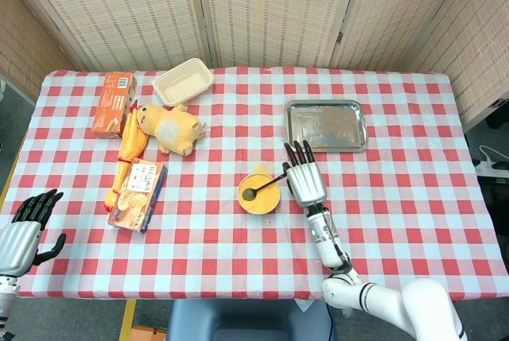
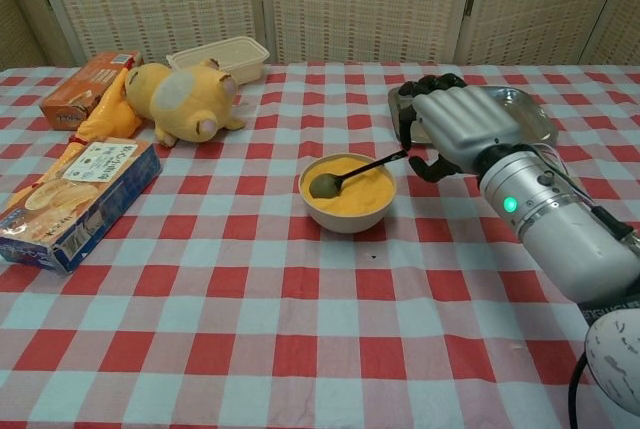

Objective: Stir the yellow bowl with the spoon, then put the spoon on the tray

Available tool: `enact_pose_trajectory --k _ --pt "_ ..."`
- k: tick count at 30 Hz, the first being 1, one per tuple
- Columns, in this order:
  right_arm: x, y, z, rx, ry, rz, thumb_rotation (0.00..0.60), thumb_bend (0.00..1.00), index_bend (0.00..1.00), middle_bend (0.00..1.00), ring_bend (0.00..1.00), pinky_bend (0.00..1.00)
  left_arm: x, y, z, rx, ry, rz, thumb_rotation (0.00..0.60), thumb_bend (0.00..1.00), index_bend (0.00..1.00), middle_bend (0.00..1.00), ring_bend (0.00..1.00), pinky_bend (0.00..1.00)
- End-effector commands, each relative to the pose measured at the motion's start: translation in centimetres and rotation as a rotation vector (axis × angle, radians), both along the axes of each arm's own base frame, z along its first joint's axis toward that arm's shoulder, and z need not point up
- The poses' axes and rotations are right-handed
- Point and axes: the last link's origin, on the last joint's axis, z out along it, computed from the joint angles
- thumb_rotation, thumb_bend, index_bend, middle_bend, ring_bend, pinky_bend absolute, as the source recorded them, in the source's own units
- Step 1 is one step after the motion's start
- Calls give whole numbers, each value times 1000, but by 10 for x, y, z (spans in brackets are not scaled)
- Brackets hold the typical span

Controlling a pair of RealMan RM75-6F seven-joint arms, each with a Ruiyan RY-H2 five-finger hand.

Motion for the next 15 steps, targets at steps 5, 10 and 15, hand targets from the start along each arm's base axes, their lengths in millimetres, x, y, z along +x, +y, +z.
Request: enact_pose_trajectory --k 5,10,15 --pt "2 0 -3 10 -1 2 600 354 498 97 0 42 0 0 0 1 2 0 600 444 0 0 0 69" --pt "4 -1 -3 8 -8 3 600 354 497 97 0 42 0 0 0 1 1 4 600 445 0 0 0 72" --pt "6 -3 -3 13 -10 0 600 354 497 97 0 42 -1 0 1 1 1 5 600 445 0 0 0 73"
